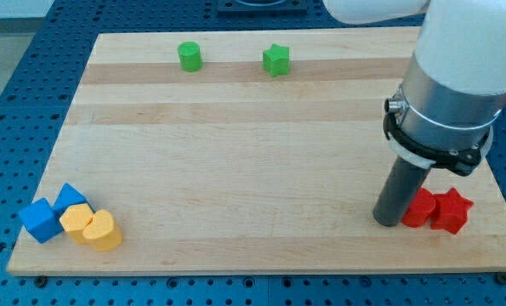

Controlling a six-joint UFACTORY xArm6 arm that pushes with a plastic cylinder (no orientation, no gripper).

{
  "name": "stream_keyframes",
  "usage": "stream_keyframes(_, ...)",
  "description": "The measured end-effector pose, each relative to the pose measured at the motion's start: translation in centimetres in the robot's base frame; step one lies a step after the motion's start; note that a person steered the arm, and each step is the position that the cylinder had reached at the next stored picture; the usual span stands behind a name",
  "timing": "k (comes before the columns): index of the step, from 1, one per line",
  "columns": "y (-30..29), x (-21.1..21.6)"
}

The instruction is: Move the arm towards the top left of the board

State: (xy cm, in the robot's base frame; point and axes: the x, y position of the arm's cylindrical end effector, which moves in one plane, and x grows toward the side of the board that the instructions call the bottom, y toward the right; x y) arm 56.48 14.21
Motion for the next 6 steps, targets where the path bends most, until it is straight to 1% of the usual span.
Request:
stream_keyframes(1, -5.5, -3.5)
stream_keyframes(2, -11.7, -9.3)
stream_keyframes(4, -30.4, -20.3)
stream_keyframes(5, -35.3, -27.5)
stream_keyframes(6, -35.2, -33.8)
